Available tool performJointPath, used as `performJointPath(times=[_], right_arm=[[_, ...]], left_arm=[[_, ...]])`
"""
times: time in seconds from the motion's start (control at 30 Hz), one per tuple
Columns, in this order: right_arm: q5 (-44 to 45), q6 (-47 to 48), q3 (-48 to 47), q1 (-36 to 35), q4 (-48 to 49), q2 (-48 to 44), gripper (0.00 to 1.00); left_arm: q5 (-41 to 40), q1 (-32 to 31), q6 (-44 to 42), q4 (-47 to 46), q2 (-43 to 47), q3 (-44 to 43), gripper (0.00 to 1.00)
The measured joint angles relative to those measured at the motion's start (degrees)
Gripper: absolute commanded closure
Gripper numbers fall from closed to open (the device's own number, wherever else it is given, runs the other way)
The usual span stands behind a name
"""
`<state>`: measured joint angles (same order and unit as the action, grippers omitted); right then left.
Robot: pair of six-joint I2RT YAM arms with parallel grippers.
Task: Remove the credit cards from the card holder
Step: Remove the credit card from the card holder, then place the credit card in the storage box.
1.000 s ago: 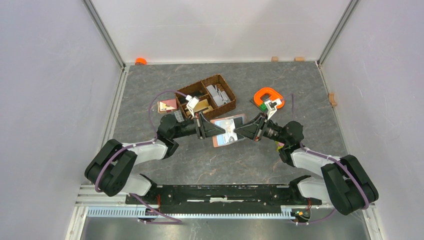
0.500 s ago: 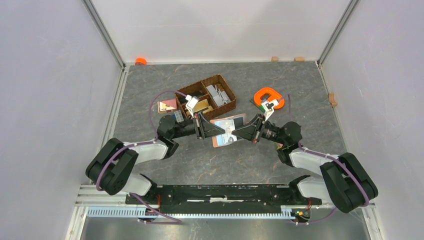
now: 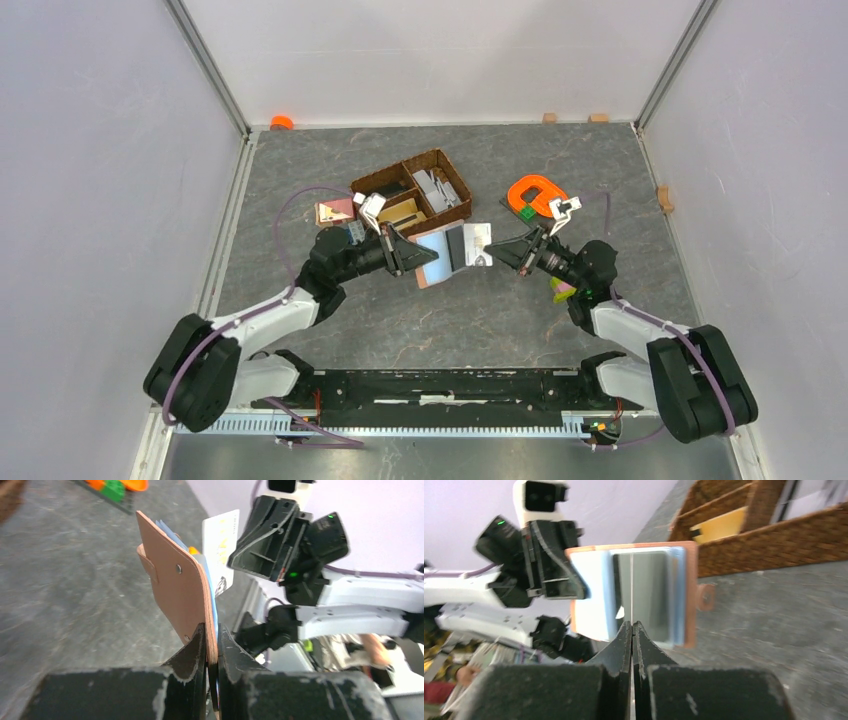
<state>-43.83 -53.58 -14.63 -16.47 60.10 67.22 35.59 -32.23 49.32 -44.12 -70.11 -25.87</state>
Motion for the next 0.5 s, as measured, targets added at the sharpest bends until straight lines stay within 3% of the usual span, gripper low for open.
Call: performJointPath(times=[0.2, 0.5], right_arm=[[4.7, 5.9, 0.1, 1.4, -9.6, -3.2, 1.00], [11.0, 15.2, -3.7, 1.4, -22.6, -4.7, 1.00]], left_arm=[[-11.6, 0.0, -6.3, 15.9, 8.0, 0.0, 0.98], [-23.5, 0.0, -8.6, 28.1, 16.4, 0.0, 0.98]])
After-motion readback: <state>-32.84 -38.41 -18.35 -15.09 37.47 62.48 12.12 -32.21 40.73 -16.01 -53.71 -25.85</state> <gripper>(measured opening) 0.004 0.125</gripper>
